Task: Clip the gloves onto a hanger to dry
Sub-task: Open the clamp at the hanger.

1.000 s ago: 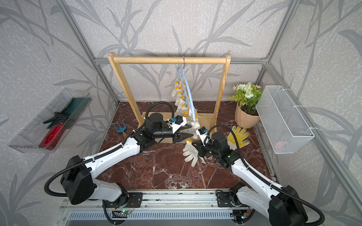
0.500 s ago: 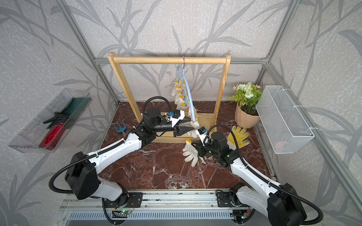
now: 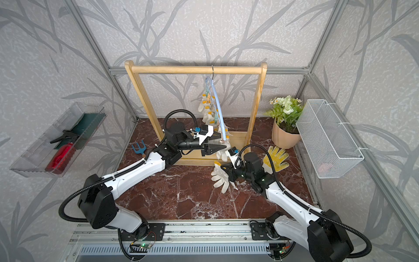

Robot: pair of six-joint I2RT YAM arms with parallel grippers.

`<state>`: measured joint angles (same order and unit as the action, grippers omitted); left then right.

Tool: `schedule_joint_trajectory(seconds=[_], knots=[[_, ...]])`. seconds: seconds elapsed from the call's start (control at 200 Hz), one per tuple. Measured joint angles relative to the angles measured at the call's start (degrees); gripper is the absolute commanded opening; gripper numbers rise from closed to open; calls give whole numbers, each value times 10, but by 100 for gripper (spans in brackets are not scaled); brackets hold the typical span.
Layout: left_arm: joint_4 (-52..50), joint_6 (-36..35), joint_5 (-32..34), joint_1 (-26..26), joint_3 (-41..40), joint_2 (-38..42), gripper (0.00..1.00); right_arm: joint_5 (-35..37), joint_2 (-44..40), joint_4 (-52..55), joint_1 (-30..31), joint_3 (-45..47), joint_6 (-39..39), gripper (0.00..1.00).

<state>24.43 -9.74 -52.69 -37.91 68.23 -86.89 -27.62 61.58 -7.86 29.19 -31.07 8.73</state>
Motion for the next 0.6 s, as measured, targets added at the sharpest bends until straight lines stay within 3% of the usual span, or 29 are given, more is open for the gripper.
schedule_joint_trajectory(seconds=[0.6], knots=[[24, 19, -20, 13, 0, 0, 48, -8, 10, -14, 0, 0, 5, 0]])
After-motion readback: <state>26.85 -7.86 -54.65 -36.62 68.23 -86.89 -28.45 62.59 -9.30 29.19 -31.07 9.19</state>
